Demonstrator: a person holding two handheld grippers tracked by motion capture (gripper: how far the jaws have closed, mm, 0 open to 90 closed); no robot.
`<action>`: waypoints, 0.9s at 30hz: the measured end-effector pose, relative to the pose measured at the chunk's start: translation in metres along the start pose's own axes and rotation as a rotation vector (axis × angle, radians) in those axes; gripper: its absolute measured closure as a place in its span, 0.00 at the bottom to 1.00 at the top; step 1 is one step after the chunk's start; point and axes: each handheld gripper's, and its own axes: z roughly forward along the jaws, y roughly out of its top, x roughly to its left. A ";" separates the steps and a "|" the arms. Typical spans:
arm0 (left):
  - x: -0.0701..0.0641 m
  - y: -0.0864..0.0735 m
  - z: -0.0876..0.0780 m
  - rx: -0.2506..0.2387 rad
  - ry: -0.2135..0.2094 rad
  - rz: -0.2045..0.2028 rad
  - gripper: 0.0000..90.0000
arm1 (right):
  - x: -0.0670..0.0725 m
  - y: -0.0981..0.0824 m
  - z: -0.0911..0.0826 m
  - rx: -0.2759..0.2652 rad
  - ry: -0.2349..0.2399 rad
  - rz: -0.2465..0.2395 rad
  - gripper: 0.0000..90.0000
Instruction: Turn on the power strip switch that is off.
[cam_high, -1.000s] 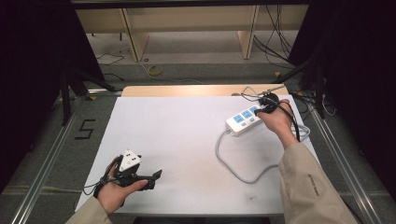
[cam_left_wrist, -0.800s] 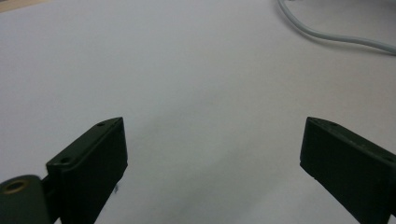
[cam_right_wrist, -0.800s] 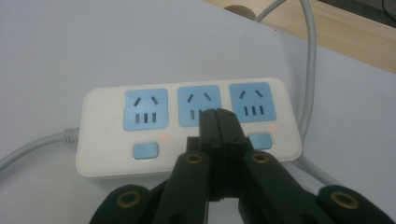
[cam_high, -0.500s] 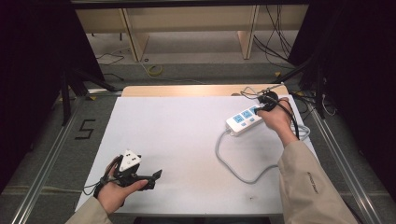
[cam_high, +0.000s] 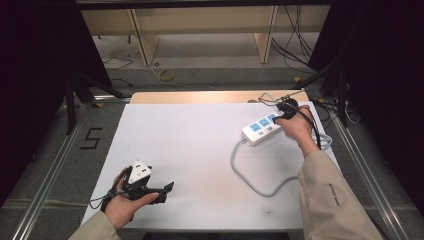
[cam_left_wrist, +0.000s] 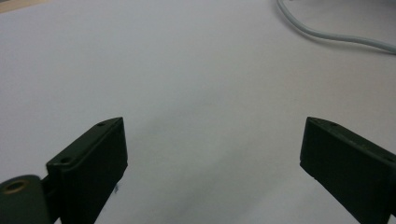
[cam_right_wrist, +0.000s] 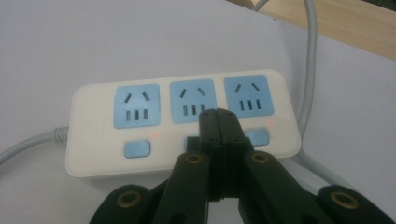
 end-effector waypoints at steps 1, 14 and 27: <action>0.000 0.000 0.000 0.000 0.000 0.000 0.08 | 0.001 0.000 0.001 0.004 0.001 -0.001 1.00; 0.000 0.000 -0.001 0.000 -0.004 0.002 0.08 | 0.004 0.003 0.011 0.022 0.006 -0.010 1.00; 0.000 0.000 -0.001 -0.003 -0.005 0.001 0.08 | 0.005 0.013 0.015 0.039 0.014 -0.013 1.00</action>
